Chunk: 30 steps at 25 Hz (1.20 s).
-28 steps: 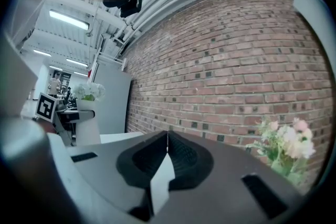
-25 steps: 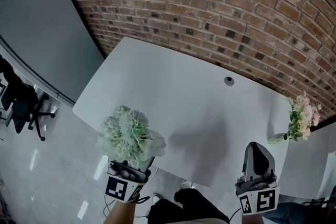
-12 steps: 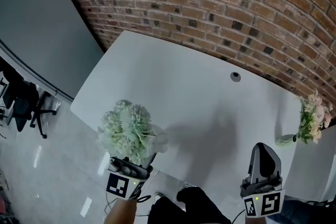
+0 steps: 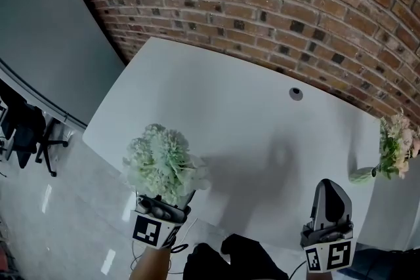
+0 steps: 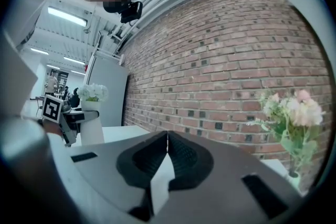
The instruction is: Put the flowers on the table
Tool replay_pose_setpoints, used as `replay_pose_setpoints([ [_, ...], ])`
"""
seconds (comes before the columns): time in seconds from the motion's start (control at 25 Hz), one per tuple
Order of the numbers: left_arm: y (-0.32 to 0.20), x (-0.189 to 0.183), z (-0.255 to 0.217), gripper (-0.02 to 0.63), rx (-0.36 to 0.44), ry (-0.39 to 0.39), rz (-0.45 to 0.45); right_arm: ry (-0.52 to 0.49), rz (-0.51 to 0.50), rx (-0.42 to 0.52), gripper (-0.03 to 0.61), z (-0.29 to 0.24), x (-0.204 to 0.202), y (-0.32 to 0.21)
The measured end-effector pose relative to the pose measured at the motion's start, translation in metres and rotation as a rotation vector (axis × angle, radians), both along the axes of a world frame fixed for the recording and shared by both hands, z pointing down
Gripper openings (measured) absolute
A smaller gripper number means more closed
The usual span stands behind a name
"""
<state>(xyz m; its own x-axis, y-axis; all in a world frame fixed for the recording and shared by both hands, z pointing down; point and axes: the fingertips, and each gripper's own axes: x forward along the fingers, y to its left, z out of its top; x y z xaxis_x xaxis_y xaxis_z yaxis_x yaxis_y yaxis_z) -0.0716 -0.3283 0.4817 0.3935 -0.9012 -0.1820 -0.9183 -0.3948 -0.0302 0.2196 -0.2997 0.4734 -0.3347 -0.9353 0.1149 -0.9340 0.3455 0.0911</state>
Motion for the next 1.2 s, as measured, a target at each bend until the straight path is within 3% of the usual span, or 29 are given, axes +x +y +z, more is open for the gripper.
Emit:
replay_pose_setpoints([
  [0.28, -0.010, 0.005, 0.015, 0.344, -0.040, -0.008, 0.020, 0.006, 0.007, 0.001, 0.017, 0.003, 0.002, -0.003],
  [0.48, -0.016, 0.007, 0.015, 0.344, -0.008, -0.004, 0.018, 0.013, 0.006, -0.004, 0.017, 0.010, 0.005, -0.004],
  [0.68, -0.017, 0.011, 0.029, 0.344, -0.062, -0.018, 0.031, 0.012, 0.023, -0.017, 0.017, 0.019, 0.011, -0.005],
  [0.8, -0.017, 0.010, 0.025, 0.344, -0.037, -0.007, 0.026, 0.010, 0.023, -0.017, 0.017, 0.021, 0.013, -0.006],
  [1.2, -0.017, 0.016, 0.027, 0.345, -0.061, -0.014, 0.088, 0.011, 0.005, -0.033, 0.017, 0.021, 0.009, -0.005],
])
